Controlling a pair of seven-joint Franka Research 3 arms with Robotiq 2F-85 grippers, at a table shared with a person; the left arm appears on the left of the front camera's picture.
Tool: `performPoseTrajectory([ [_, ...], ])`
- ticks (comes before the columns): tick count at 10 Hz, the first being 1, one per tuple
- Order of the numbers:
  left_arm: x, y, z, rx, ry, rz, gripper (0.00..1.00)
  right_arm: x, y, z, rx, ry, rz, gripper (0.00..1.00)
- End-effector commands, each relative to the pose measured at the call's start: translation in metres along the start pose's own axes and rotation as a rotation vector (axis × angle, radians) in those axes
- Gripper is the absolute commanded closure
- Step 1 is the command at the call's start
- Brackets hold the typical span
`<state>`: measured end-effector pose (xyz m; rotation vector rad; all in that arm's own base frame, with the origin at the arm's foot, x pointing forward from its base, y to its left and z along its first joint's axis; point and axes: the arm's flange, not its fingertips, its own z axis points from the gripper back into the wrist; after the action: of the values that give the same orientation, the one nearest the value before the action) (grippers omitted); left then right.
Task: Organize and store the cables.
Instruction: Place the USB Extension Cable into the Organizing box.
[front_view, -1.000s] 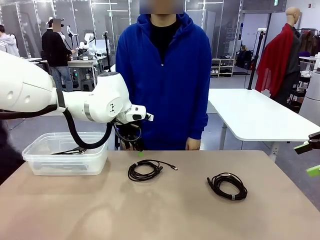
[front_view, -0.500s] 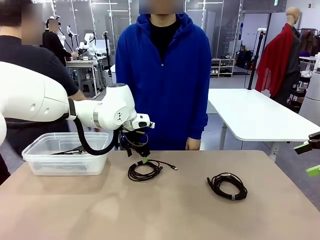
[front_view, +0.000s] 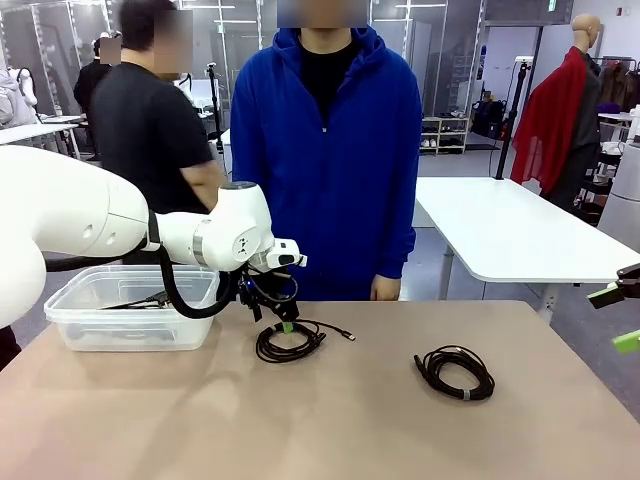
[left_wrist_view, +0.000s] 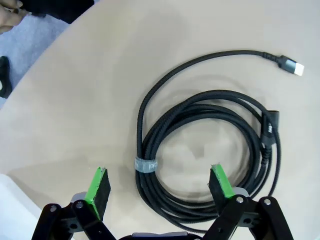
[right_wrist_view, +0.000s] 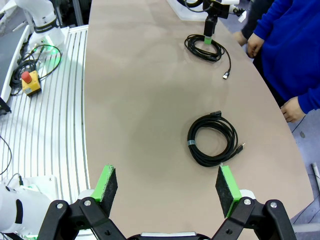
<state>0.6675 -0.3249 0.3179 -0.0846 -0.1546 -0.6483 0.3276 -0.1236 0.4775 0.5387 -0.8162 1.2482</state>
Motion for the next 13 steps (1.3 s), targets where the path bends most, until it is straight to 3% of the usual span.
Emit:
performPoseTrajectory([
  [1, 0.0104, 0.0034, -0.0012, 0.042, 0.014, 0.003, 0.0, -0.0009, 0.0006, -0.001, 0.0, -0.009, 0.003, 0.0],
  [4, 0.0107, 0.005, -0.006, 0.032, 0.023, 0.008, 0.0, -0.0009, 0.0006, -0.001, 0.0, -0.009, 0.003, 0.0],
  [5, 0.0102, 0.0051, -0.0065, 0.03, 0.025, 0.013, 0.15, -0.0009, 0.0006, -0.001, 0.0, -0.009, 0.003, 0.0],
  [6, 0.0105, 0.0052, -0.006, 0.034, 0.025, 0.019, 0.48, -0.0009, 0.0006, -0.001, 0.0, -0.009, 0.003, 0.0],
  [8, 0.0099, 0.0044, -0.0065, 0.038, 0.037, 0.016, 1.0, -0.0009, 0.0006, -0.001, 0.0, -0.009, 0.003, 0.0],
  [11, 0.0082, 0.0047, -0.0082, 0.034, 0.046, 0.014, 0.97, -0.0009, 0.0006, -0.001, 0.0, -0.009, 0.003, 0.0],
  [13, 0.0081, 0.0048, -0.0091, 0.037, 0.051, 0.018, 1.0, -0.0009, 0.0006, -0.001, 0.0, -0.009, 0.003, 0.0],
])
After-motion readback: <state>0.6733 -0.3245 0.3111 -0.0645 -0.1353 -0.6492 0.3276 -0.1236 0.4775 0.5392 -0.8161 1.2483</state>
